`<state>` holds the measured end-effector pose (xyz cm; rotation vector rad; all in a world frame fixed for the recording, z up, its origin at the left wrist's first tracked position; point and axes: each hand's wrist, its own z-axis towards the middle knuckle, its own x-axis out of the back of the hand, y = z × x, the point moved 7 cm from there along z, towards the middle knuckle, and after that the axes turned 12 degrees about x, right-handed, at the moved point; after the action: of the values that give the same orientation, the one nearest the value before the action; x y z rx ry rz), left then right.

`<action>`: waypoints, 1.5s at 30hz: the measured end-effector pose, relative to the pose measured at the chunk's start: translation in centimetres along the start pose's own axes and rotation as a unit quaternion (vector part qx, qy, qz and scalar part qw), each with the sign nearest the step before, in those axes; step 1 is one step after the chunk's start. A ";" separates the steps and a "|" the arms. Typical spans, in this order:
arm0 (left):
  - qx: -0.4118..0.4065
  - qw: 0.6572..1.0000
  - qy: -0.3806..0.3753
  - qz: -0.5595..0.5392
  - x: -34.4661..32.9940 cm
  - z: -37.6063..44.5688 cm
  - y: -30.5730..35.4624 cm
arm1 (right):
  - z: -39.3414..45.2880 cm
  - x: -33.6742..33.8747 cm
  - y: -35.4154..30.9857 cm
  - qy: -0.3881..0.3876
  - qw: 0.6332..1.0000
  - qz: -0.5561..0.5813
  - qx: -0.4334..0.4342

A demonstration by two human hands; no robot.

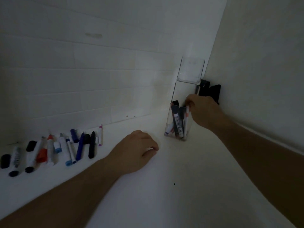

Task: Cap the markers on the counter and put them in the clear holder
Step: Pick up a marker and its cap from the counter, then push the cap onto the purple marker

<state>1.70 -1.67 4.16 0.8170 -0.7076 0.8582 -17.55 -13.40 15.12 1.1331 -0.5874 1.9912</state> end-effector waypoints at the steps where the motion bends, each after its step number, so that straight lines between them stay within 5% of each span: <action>1: 0.000 1.000 -0.001 -0.003 0.0 0.0 -0.1 | -0.1 -0.2 -0.1 -0.014 1.000 0.012 -0.001; 5: -0.012 1.000 -0.001 0.000 0.5 -0.1 0.4 | -0.1 -0.4 0.1 0.003 0.998 0.061 -0.008; 11: 0.014 0.999 -0.037 0.016 1.6 -0.1 0.4 | -1.9 0.3 -4.9 0.212 0.975 0.005 0.073; 19: 0.229 0.967 0.102 0.039 12.2 0.6 -6.1 | -3.0 -11.8 -16.1 -0.079 0.973 0.188 0.108; 26: 0.318 0.926 0.188 0.078 14.4 -3.6 -12.3 | 0.1 -15.1 -23.7 -0.196 0.942 0.193 0.191; 33: 0.322 0.929 0.138 0.120 11.9 -4.2 -12.9 | 2.7 -14.3 -22.3 -0.161 0.967 0.076 0.182; 39: 0.349 0.917 0.085 0.176 10.6 -3.9 -13.0 | 1.5 -15.8 -19.3 -0.172 0.975 0.132 0.057; 45: 0.362 0.910 0.056 0.194 10.5 -4.2 -13.7 | 1.7 -14.1 -17.0 -0.158 0.977 0.096 0.103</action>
<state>19.22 0.12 6.05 1.2947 -0.4426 1.5650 1.32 -9.64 4.17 1.5919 -0.6859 2.0846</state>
